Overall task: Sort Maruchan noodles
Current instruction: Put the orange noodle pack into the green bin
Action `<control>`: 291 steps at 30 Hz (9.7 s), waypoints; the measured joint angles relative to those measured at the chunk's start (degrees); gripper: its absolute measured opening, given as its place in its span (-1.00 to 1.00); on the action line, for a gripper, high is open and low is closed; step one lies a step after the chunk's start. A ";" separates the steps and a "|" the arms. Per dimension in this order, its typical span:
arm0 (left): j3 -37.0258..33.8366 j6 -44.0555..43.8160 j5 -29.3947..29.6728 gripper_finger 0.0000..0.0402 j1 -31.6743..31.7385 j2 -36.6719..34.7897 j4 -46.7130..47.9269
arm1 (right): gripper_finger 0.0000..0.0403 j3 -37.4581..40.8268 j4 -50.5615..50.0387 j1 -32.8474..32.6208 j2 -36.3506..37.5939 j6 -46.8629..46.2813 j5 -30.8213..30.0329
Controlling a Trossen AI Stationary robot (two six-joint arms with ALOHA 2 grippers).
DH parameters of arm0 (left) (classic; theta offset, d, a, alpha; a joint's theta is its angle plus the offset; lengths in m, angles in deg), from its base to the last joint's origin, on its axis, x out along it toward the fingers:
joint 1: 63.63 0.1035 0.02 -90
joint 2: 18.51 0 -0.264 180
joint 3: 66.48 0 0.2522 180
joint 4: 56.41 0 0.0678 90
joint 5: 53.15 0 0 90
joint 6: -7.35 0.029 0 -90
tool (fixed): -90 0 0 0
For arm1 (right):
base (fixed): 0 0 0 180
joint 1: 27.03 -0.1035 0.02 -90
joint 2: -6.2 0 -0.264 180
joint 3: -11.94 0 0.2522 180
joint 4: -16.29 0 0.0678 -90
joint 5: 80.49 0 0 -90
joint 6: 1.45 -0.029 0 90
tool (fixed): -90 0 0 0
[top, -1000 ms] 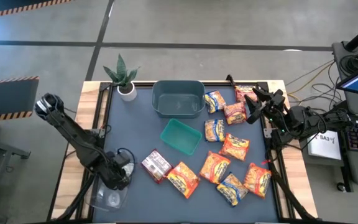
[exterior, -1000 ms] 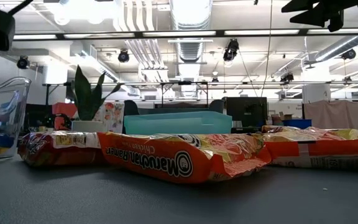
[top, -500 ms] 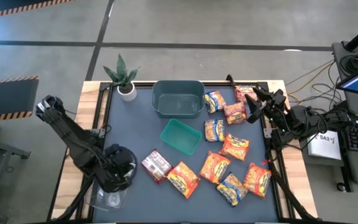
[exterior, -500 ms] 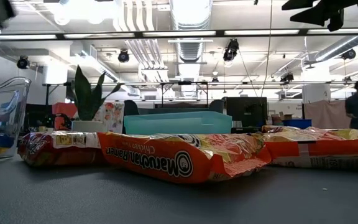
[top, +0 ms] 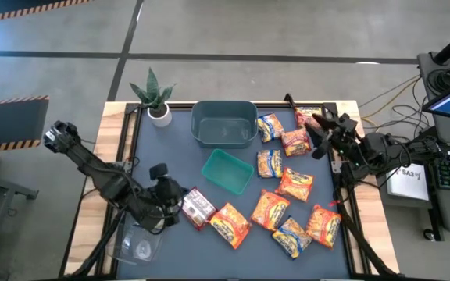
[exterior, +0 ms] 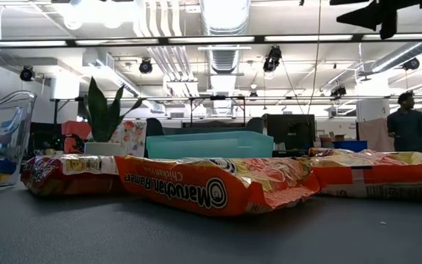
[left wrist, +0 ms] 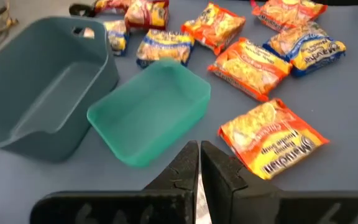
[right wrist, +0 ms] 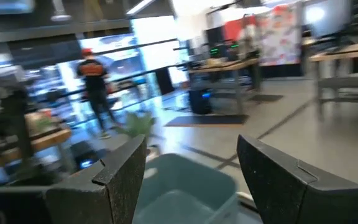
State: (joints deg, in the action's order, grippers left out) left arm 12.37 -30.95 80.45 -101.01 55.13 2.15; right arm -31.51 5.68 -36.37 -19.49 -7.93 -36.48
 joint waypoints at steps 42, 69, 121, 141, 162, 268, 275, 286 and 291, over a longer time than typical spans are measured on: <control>-11.90 44.69 11.26 -0.99 5.26 -7.67 -15.30 | 0.19 -41.32 -68.71 -0.76 -44.04 -54.69 27.39; -17.56 40.76 15.95 -0.99 5.35 -11.01 -15.88 | 0.19 -47.14 -73.77 -10.11 -65.78 -68.54 50.71; -16.27 45.78 14.86 -0.99 5.35 -5.97 -22.93 | 0.19 -11.76 -36.82 -23.51 -44.72 -89.12 34.38; -15.96 56.73 1.41 -0.99 5.74 9.30 -67.77 | 0.12 -1.11 -22.50 -24.94 -41.16 -89.44 34.60; 8.01 47.81 -8.81 -0.99 7.55 35.38 -53.47 | 0.16 -5.84 -21.68 -27.86 -41.03 -76.73 33.17; 21.63 27.20 -15.46 -0.13 13.98 57.79 -44.12 | 0.43 -3.60 -25.75 -36.72 -46.96 -90.55 14.19; 21.61 27.16 -15.61 -0.13 13.98 57.79 -43.76 | 0.43 -0.80 -20.40 -35.99 -47.20 -89.92 12.39; 21.55 27.18 -15.65 -0.14 14.02 57.86 -43.78 | 0.43 1.86 -12.29 -32.27 -47.24 -84.02 12.61; 21.52 27.18 -15.65 -0.14 14.02 57.88 -43.85 | 0.43 1.88 -9.68 -30.69 -47.24 -81.09 14.23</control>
State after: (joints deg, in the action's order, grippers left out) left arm 33.89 -3.77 64.80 -86.99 113.02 -41.69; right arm -29.63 -4.01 -67.06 -66.73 -89.02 -22.25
